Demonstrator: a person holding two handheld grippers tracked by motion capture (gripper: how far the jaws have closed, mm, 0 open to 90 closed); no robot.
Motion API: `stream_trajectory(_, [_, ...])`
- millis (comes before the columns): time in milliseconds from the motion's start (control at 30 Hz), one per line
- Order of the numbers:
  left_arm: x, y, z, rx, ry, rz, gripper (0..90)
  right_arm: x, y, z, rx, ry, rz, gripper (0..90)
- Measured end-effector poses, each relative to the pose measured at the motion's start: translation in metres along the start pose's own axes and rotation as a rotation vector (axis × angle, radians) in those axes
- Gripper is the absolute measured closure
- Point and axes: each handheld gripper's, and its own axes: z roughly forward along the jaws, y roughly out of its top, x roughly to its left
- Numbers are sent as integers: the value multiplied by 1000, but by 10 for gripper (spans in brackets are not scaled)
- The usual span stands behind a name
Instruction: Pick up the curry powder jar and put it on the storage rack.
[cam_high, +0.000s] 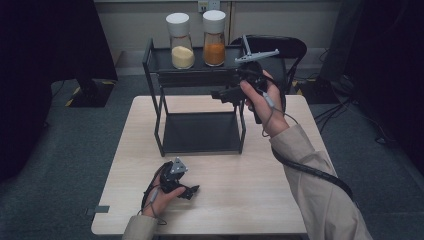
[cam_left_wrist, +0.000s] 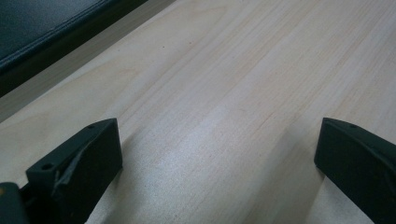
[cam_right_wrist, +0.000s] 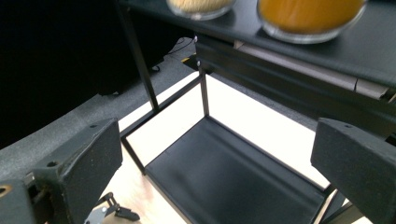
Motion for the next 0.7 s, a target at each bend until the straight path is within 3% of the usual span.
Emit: stream_trajectory(700, [0, 0, 0, 1, 0, 0, 1, -6, -51, 9, 34, 23, 18, 16])
